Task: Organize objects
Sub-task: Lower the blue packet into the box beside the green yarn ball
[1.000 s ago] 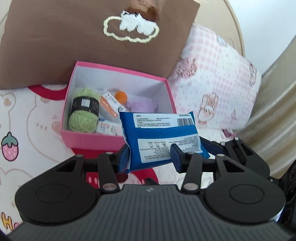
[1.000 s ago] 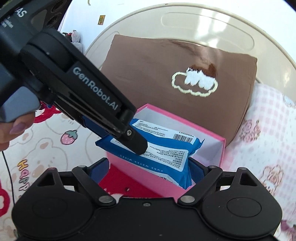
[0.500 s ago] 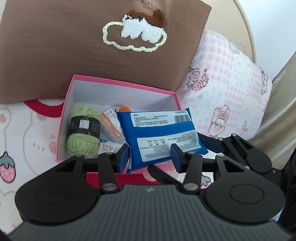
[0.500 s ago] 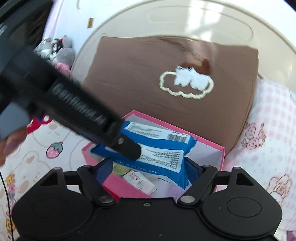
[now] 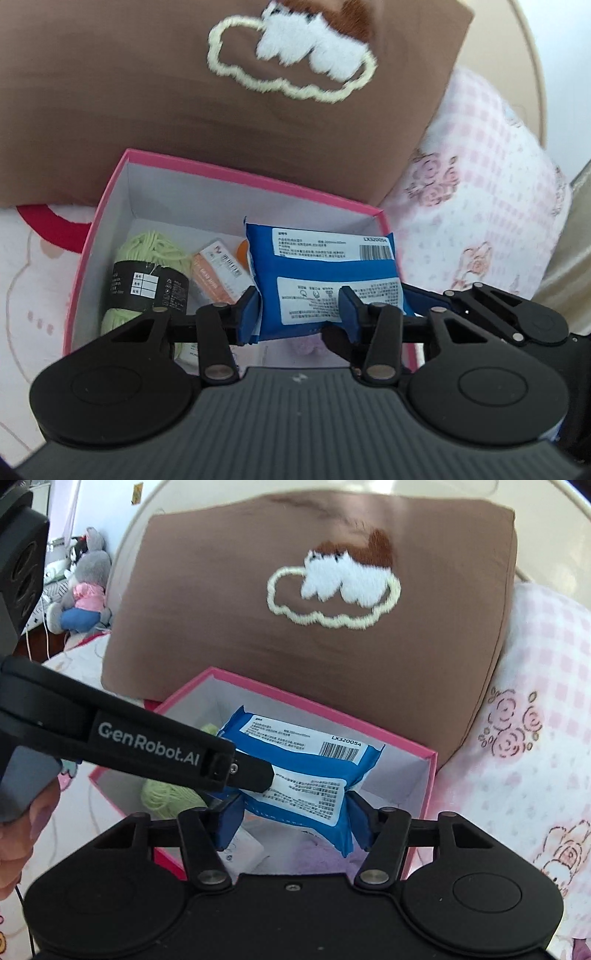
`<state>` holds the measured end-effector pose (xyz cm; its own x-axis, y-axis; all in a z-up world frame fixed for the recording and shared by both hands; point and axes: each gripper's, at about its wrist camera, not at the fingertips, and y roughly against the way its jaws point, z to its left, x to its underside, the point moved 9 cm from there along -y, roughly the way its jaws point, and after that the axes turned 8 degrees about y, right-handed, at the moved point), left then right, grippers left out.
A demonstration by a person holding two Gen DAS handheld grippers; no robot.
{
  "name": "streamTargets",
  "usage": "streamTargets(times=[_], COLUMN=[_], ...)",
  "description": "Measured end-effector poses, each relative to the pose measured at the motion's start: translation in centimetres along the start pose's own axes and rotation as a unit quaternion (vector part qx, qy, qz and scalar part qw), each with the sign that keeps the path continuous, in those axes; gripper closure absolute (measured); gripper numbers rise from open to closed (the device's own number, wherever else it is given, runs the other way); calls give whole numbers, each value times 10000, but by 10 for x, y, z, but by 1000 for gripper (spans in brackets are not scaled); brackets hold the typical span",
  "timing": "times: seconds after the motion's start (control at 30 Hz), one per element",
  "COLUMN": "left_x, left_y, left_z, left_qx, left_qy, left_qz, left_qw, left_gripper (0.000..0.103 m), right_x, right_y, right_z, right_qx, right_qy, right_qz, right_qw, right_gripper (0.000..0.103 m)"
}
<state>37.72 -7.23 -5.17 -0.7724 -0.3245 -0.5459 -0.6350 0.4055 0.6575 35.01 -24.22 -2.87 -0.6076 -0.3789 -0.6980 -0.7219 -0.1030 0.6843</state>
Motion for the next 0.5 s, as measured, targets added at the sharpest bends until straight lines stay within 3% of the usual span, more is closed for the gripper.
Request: streamTargets(times=[0.5], left_x=[17], left_y=[-46], left_z=[24], left_qx=[-373], left_qy=[11], left_qz=[258], left_qw=[9990], left_gripper=[61], right_x=[30], right_y=[-47], right_z=[-1], right_qx=[-287], right_qy=[-351], right_qz=[594], right_qw=[9972], right_gripper=[44])
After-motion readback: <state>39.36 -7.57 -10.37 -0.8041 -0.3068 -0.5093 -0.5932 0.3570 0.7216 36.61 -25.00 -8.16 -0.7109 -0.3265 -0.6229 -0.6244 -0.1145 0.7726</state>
